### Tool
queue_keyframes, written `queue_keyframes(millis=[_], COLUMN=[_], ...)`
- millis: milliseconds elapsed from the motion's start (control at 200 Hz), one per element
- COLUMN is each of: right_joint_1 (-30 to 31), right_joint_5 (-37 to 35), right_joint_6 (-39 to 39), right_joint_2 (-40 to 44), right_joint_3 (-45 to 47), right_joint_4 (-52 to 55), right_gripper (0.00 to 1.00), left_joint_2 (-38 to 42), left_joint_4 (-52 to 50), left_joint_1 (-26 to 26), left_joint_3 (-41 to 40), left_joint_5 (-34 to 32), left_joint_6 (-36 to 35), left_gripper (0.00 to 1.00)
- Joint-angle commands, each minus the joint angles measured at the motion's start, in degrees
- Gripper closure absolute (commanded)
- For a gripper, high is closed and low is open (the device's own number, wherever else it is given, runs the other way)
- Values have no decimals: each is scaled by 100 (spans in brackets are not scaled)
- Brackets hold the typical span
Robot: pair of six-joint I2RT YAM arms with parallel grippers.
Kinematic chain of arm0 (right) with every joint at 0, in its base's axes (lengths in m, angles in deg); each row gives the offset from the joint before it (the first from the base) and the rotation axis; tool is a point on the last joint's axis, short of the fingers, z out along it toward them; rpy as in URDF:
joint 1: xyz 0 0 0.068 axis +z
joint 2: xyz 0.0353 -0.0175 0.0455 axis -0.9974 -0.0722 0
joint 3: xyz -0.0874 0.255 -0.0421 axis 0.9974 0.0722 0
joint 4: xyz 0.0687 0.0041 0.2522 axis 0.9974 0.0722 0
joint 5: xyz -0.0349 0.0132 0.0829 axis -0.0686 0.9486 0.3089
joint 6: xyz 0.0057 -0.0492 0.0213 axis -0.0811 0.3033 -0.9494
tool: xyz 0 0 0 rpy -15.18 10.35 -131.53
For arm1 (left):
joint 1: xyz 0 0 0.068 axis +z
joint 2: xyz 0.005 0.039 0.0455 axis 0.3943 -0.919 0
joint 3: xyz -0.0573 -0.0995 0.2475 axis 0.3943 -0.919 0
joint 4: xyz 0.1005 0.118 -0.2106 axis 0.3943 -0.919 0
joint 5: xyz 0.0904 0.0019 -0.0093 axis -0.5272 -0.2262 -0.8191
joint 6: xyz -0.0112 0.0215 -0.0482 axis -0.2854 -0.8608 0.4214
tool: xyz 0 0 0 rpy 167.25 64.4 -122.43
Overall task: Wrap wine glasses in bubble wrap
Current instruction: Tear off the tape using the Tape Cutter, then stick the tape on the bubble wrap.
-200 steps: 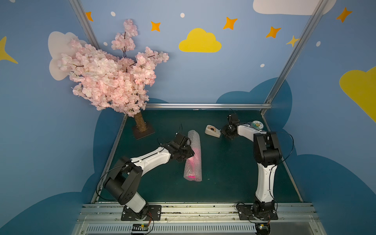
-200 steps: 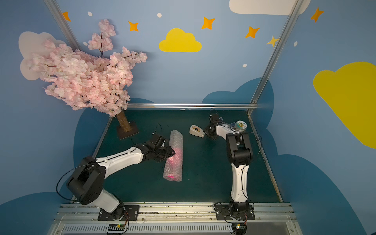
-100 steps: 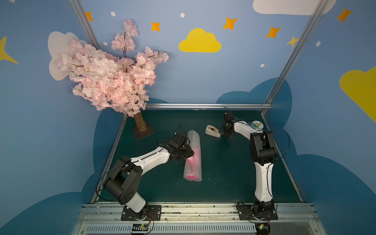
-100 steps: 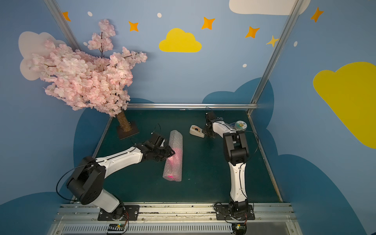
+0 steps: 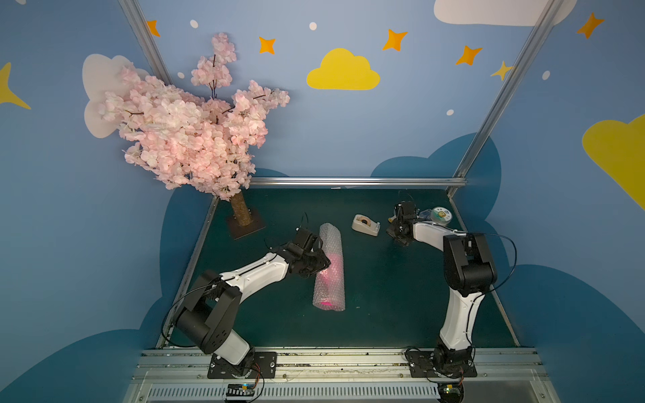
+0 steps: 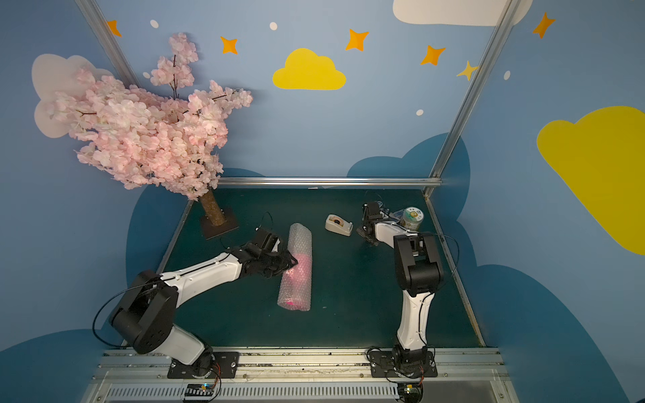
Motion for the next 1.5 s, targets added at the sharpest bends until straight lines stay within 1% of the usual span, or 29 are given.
queue_keyframes(millis=[0, 200, 340, 411, 511, 581, 666, 821, 951, 1006, 1081, 1156, 1287, 1497], right_joint_1=[-75, -289, -416, -421, -391, -285, -85, 264, 626, 859, 1208, 1594, 2104, 2720], right_joint_5=[222, 1092, 1623, 1875, 2418, 2599, 2614, 2877, 2864, 2751, 2633, 2407, 2187, 2311], right_joint_6=[-268, -327, -371, -375, -399, -526, -625, -870, -897, -898, -935, -998, -990, -1056], right_joint_2=[373, 881, 1240, 1465, 1859, 2180, 2627, 3319, 3789, 3929, 4016, 4098, 4202, 3695], right_joint_3=[87, 412, 753, 912, 1261, 1542, 1894, 2660, 3130, 3299, 3457, 3861, 4193, 4500], right_joint_4=[-512, -683, -814, -856, -1097, -1235, -1363, -2155, -2593, -2825, -3251, -3745, -4226, -5645], right_gripper=[100, 100, 100, 100, 100, 100, 100, 100, 100, 100, 100, 100, 100, 100], left_joint_2=[70, -27, 3, 30, 46, 19, 7, 0, -30, -32, -26, -32, -25, -78], left_joint_4=[-381, -284, -243, -221, -167, -146, -157, -205, -143, -123, -143, -182, -226, -150], left_joint_1=[41, 36, 15, 15, 7, -27, -68, -108, -126, -126, -126, -126, -126, -125], left_joint_3=[-127, -41, -81, -109, -131, -128, -101, -61, -132, -142, -125, -111, -87, -109], left_joint_5=[-42, 79, 25, 15, 21, 19, -22, -93, -106, -95, -86, -69, -25, 91], left_joint_6=[-153, -180, -145, -136, -93, -53, -16, 5, 99, 127, 158, 171, 111, 94], left_gripper=[50, 50, 50, 50, 50, 50, 50, 50, 50, 50, 51, 51, 51, 51])
